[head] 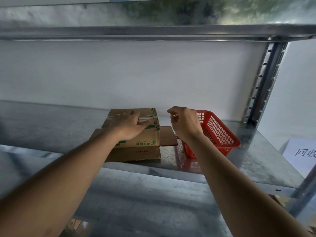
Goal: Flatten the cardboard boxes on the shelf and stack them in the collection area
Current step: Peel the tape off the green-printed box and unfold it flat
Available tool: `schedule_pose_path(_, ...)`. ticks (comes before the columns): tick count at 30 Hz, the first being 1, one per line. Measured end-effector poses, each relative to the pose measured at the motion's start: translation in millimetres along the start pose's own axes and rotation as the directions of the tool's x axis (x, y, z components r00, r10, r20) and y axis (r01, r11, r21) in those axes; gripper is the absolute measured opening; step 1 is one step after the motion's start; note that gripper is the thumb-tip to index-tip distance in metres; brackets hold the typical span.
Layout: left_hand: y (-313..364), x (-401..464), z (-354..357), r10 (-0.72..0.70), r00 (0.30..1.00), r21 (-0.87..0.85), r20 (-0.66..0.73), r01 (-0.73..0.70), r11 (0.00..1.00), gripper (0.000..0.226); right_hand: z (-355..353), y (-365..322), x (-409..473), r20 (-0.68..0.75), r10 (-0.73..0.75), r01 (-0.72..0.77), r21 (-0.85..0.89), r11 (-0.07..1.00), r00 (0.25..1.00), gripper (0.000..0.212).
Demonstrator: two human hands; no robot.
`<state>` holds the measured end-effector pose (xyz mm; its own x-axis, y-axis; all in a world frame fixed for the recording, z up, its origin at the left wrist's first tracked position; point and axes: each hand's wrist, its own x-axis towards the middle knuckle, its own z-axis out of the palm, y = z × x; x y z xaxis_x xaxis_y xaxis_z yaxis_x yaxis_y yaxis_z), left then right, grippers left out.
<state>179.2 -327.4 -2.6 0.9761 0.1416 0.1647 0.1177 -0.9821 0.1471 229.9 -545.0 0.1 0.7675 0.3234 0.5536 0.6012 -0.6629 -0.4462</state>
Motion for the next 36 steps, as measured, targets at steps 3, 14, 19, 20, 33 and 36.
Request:
schedule_pose_path(3, -14, -1, 5, 0.072, 0.994, 0.037, -0.085, -0.069, 0.997, 0.061, 14, -9, 4, 0.132, -0.005, -0.001, 0.048, 0.999, 0.991, 0.045)
schedule_pose_path(14, -62, -3, 5, 0.116, 0.990, -0.282, -0.077, -0.133, 0.950, 0.036, 66, -20, -10, -0.022, 0.150, -0.137, 0.306, 0.942, 0.988, 0.023)
schedule_pose_path(19, -68, -1, 6, 0.157, 0.983, -0.317, -0.095, -0.180, 0.931, 0.032, 76, -27, -18, -0.132, 0.111, -0.085, 0.190, 0.978, 0.985, 0.020)
schedule_pose_path(20, -69, 0, 6, 0.166, 0.981, -0.312, -0.099, -0.189, 0.931, 0.034, 76, -28, -17, -0.145, 0.094, -0.072, 0.153, 0.986, 0.985, 0.020)
schedule_pose_path(33, -78, 11, 7, 0.292, 0.956, -0.191, -0.036, -0.293, 0.937, 0.061, 89, -39, -35, -0.243, 0.224, -0.142, 0.313, 0.939, 0.944, 0.011)
schedule_pose_path(36, -82, 13, 6, 0.307, 0.951, -0.193, -0.021, -0.305, 0.932, 0.059, 97, -46, -41, -0.291, 0.232, -0.143, 0.297, 0.944, 0.928, 0.011)
